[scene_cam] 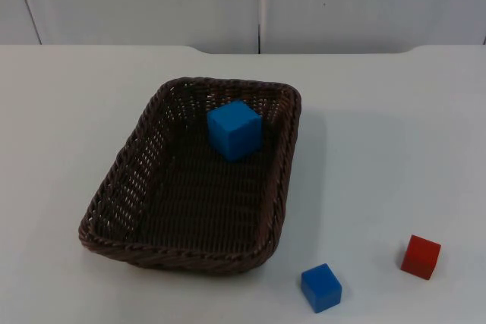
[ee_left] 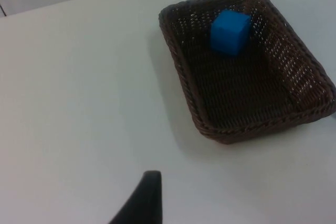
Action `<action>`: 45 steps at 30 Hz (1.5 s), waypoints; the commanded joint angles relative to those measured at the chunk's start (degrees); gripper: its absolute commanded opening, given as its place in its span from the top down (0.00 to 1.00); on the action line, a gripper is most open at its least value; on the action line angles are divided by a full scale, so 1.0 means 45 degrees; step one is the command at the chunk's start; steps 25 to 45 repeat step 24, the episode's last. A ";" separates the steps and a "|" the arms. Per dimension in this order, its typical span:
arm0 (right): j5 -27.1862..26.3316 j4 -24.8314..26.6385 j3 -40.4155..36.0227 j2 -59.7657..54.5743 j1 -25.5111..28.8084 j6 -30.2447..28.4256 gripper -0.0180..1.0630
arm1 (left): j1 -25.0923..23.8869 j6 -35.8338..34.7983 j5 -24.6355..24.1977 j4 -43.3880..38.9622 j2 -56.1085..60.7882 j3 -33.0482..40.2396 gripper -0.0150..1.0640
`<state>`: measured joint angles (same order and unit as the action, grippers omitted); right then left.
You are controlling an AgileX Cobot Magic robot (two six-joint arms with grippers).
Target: Pick up the basket with the left hand and place the largest block into the basket with the right hand.
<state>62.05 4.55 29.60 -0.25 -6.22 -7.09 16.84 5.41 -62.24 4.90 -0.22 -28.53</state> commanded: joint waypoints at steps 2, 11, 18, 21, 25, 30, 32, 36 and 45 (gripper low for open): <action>-0.0011 0.0069 -0.0003 0.0056 0.0094 0.0006 0.01 | -0.0405 -0.0092 0.0120 0.0000 0.0049 0.0054 0.01; -0.0011 0.0069 -0.0003 0.0056 0.0094 0.0006 0.01 | -0.2029 -0.0092 0.0120 0.0000 0.0049 0.0054 0.01; -0.0011 0.0069 -0.0003 0.0056 0.0094 0.0006 0.01 | -0.3087 -0.0092 0.0120 0.0000 0.0049 0.0054 0.01; -0.0011 0.0069 -0.0003 0.0056 0.0094 0.0006 0.01 | -0.3707 -0.0092 0.0120 0.0000 0.0049 0.0054 0.01; -0.0011 0.0069 -0.0003 0.0056 0.0094 0.0006 0.01 | -0.4133 -0.0092 0.0120 0.0000 0.0049 0.0054 0.01; -0.0011 0.0069 -0.0003 0.0056 0.0094 0.0006 0.01 | -0.4133 -0.0092 0.0120 0.0000 0.0049 0.0054 0.01; -0.0011 0.0069 -0.0003 0.0056 0.0094 0.0006 0.01 | -0.4133 -0.0092 0.0120 0.0000 0.0049 0.0054 0.01; -0.0011 0.0069 -0.0003 0.0056 0.0094 0.0006 0.01 | -0.4133 -0.0092 0.0120 0.0000 0.0049 0.0054 0.01; -0.0011 0.0069 -0.0003 0.0056 0.0094 0.0006 0.01 | -0.4133 -0.0092 0.0120 0.0000 0.0049 0.0054 0.01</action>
